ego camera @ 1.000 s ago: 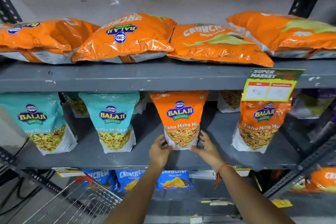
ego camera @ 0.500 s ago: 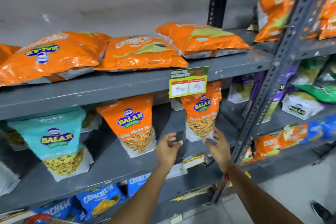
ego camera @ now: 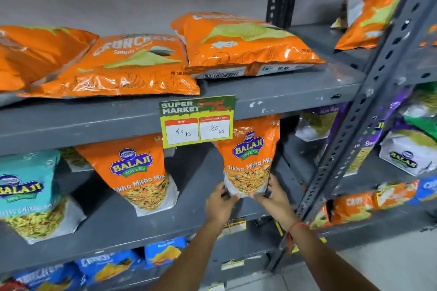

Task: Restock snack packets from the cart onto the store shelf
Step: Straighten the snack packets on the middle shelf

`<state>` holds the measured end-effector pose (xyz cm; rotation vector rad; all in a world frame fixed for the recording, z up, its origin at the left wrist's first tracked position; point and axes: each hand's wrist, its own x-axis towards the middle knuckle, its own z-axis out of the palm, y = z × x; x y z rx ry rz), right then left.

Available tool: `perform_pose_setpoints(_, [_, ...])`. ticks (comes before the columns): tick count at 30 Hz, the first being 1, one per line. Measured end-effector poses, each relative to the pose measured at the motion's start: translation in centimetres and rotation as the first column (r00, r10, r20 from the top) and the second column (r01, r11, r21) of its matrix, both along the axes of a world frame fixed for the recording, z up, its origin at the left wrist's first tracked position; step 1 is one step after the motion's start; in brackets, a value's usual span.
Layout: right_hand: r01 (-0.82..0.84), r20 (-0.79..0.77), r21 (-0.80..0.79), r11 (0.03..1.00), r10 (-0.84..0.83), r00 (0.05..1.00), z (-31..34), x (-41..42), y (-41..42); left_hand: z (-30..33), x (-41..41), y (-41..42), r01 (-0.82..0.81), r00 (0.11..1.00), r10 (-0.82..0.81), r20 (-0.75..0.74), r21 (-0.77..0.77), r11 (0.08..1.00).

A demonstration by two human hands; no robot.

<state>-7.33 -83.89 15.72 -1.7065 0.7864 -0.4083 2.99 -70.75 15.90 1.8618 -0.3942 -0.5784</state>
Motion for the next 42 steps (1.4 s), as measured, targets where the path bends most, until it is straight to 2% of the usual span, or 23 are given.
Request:
perform_pose_setpoints(7, [0.028,0.045,0.018,0.999,-0.029,0.999,0.5,-0.9,0.9,0.3,-0.6,2.0,-0.018,0.995,0.013,-0.101,-0.046,0.999])
perform_pose_setpoints(10, [0.230,0.092,0.099,0.968,-0.239,0.967,0.9,-0.9,3.6,0.8,-0.2,5.6,-0.084,0.989,0.075,-0.128,-0.067,0.994])
perform_pose_setpoints(14, [0.492,0.136,0.072,0.868,-0.497,0.857,0.5,0.4,9.4,2.0,1.1,12.9,-0.199,0.974,0.180,-0.135,-0.141,0.970])
perform_pose_setpoints(17, [0.536,0.152,0.026,0.844,-0.533,0.832,0.8,3.2,15.6,3.1,2.4,20.6,-0.277,0.961,0.275,-0.041,-0.172,0.945])
perform_pose_setpoints(19, [0.489,0.203,0.042,0.871,-0.487,0.850,2.3,5.6,21.2,4.5,3.6,26.8,-0.342,0.938,0.346,-0.011,-0.193,0.920])
perform_pose_setpoints(22, [0.333,0.259,0.006,0.943,-0.323,0.910,5.0,9.6,30.1,7.4,6.3,36.3,-0.448,0.885,0.464,0.039,-0.198,0.872])
perform_pose_setpoints(25, [0.060,0.330,-0.021,0.998,-0.049,0.943,7.5,13.5,39.0,10.0,9.4,44.9,-0.530,0.813,0.559,0.165,-0.187,0.827])
perform_pose_setpoints(27, [-0.112,0.364,-0.053,0.992,0.124,0.923,8.9,15.7,43.9,11.6,11.1,49.9,-0.593,0.756,0.625,0.195,-0.200,0.780])
perform_pose_setpoints(31, [-0.306,0.352,-0.104,0.946,0.323,0.879,9.8,19.6,50.9,11.5,15.0,57.6,-0.680,0.668,0.715,0.206,-0.224,0.699])
perform_pose_setpoints(38, [-0.537,0.085,-0.102,0.838,0.545,0.834,5.3,28.3,56.0,5.5,21.2,63.5,-0.744,0.639,0.761,0.115,-0.162,0.649])
perform_pose_setpoints(42, [-0.588,-0.010,-0.033,0.808,0.588,0.809,2.0,33.8,57.4,1.7,26.3,64.1,-0.731,0.674,0.737,0.048,-0.095,0.675])
